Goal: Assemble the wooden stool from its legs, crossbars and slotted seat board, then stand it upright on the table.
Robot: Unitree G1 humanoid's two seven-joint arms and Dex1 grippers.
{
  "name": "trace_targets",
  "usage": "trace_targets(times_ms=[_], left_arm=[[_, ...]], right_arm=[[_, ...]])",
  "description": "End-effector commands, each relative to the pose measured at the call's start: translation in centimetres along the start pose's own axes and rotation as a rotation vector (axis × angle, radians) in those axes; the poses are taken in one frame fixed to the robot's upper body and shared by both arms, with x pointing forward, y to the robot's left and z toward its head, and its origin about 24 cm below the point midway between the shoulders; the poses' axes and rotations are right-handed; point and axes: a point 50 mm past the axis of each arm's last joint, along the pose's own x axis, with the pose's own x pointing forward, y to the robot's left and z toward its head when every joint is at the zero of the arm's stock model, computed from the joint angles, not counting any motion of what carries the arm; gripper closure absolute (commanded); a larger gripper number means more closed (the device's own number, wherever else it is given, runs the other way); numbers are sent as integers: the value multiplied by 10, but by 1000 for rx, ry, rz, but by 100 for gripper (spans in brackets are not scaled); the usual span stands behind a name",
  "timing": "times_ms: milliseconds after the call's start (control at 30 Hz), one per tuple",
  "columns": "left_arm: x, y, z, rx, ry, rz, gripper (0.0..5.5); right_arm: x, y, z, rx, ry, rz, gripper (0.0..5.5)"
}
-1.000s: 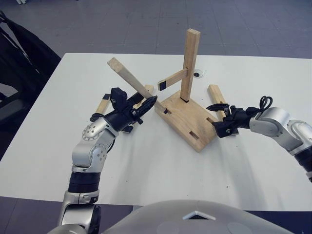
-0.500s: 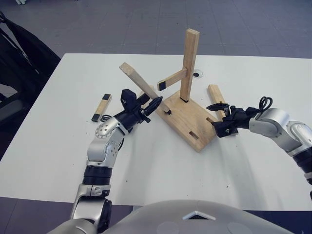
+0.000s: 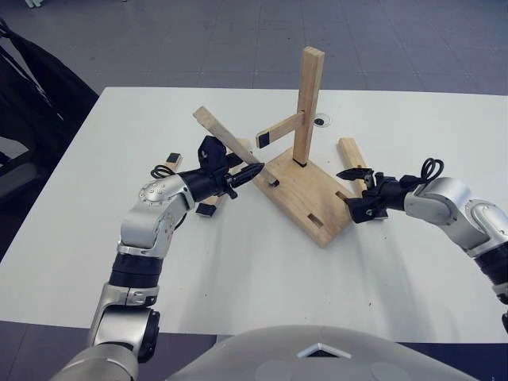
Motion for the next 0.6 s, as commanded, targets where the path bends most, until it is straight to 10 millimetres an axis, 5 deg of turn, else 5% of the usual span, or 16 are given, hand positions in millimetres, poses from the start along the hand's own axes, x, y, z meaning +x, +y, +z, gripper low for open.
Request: trace_targets(times_ms=[33,400,600], left_arm=[[-13,5,-10,-37,188,82,344],[-2,12,-1,-72,366,224,345],[5,7,-22,-157,446,222,345]], right_arm=[[11,43,10,49,-24,194,172],[12,43,10,54,-23,193,172],[13,43,13,59,-26,192,172]])
